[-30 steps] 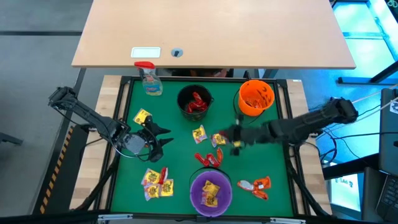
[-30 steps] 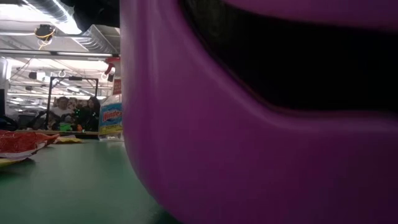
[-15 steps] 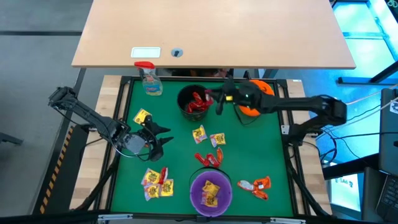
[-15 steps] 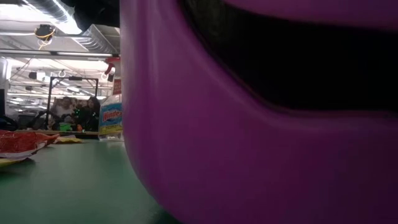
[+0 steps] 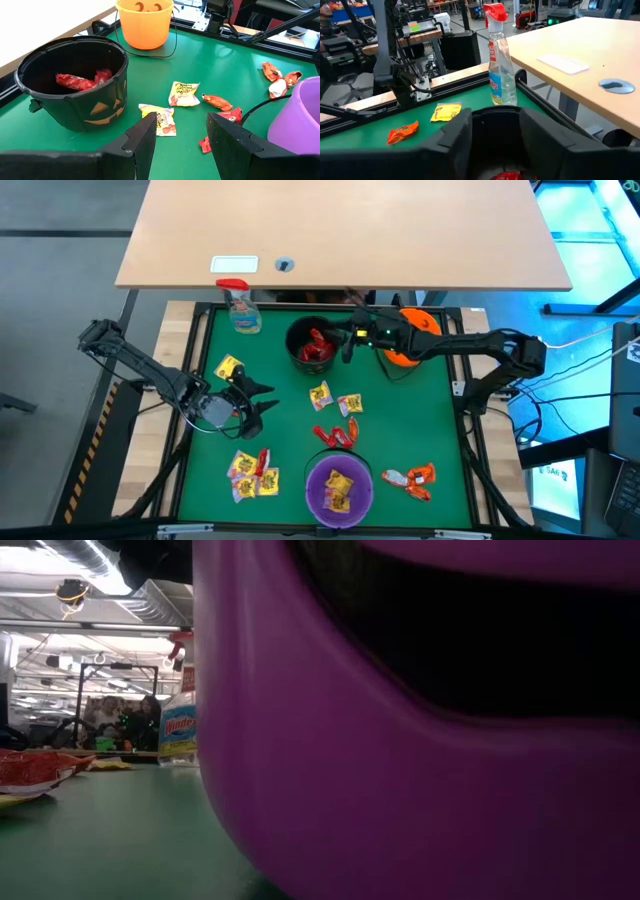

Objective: Sort candy
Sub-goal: Put the orange chocolate into the orange bucket

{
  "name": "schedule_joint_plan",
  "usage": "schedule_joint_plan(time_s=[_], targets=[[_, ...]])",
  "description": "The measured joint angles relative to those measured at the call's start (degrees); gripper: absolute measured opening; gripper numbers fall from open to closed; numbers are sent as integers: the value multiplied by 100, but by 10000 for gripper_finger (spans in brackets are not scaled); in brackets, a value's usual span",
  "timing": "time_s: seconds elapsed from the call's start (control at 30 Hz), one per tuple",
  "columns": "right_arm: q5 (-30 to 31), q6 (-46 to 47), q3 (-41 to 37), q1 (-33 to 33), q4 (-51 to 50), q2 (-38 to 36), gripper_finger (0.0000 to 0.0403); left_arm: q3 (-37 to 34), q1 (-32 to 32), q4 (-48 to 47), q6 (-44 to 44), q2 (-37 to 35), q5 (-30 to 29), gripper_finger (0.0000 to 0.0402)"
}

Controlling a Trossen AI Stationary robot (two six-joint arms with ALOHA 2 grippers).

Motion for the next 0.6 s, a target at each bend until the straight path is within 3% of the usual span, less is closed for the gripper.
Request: schedule_joint_plan(time_s=[0.2, 0.33, 0.47, 0.6], targets=[[-139, 16, 3, 0, 6, -205, 212, 0, 0, -2, -2, 0, 48, 163], [-658, 16, 295, 35, -342, -712, 217, 0, 0, -7, 0, 0, 136, 163], [-1153, -145, 791, 368, -1234, -1218, 212, 0, 0, -2, -3, 0, 136, 163], [-1029, -830, 1429, 1096, -2758, -1527, 206, 0, 0, 12, -42, 0, 120, 163]])
